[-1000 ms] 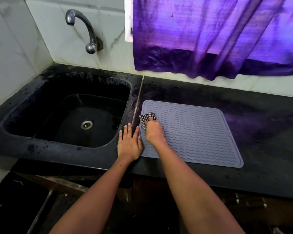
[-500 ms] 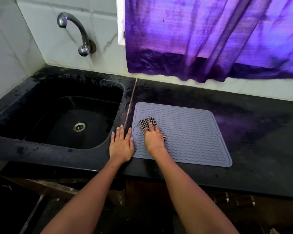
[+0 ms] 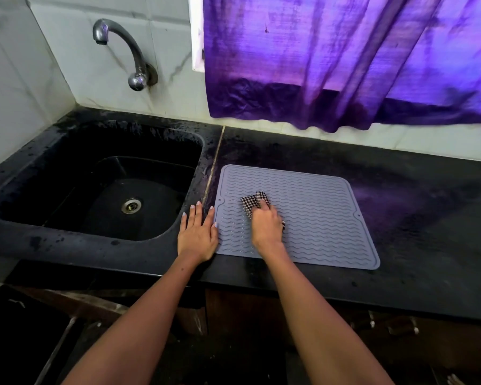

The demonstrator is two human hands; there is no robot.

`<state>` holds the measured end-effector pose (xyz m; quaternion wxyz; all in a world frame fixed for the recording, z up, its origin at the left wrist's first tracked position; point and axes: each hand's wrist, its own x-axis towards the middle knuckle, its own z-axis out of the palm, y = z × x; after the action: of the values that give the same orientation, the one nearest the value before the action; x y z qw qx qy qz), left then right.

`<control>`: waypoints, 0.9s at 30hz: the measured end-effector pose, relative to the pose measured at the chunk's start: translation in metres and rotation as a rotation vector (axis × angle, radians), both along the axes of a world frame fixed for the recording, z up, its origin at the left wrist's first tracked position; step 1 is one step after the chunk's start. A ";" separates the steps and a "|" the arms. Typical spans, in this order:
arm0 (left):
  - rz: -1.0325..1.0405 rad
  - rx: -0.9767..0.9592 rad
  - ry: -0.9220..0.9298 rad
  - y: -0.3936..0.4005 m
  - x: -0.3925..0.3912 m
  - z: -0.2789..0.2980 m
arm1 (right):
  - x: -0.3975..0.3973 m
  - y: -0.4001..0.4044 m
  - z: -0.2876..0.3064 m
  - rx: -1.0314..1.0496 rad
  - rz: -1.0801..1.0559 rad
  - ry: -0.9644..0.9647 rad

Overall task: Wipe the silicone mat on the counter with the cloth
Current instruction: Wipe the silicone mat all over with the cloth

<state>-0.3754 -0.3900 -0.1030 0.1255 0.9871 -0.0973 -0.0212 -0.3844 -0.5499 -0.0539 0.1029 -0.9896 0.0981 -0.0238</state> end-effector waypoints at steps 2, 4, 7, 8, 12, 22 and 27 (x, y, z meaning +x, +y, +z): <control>-0.001 0.002 -0.003 -0.001 0.000 0.000 | -0.005 0.000 -0.006 -0.031 0.036 0.046; -0.001 -0.002 -0.001 0.000 0.000 0.000 | -0.006 -0.004 -0.008 -0.057 0.074 0.075; 0.000 -0.011 -0.013 0.000 -0.001 -0.002 | -0.007 -0.009 -0.006 -0.056 0.103 0.081; 0.003 -0.011 -0.015 0.000 -0.001 -0.002 | -0.006 -0.010 -0.005 -0.054 0.110 0.081; 0.011 -0.009 -0.007 -0.001 -0.002 -0.002 | 0.000 -0.020 0.011 0.122 0.054 0.120; 0.032 0.007 -0.012 -0.003 -0.002 0.000 | -0.024 -0.033 -0.005 -0.075 0.041 0.059; 0.045 0.008 0.007 -0.004 -0.004 0.000 | -0.029 -0.037 -0.011 -0.112 0.106 0.095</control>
<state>-0.3792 -0.3939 -0.1030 0.1225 0.9894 -0.0745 -0.0221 -0.4131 -0.5864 -0.0645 0.0436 -0.9976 0.0489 0.0232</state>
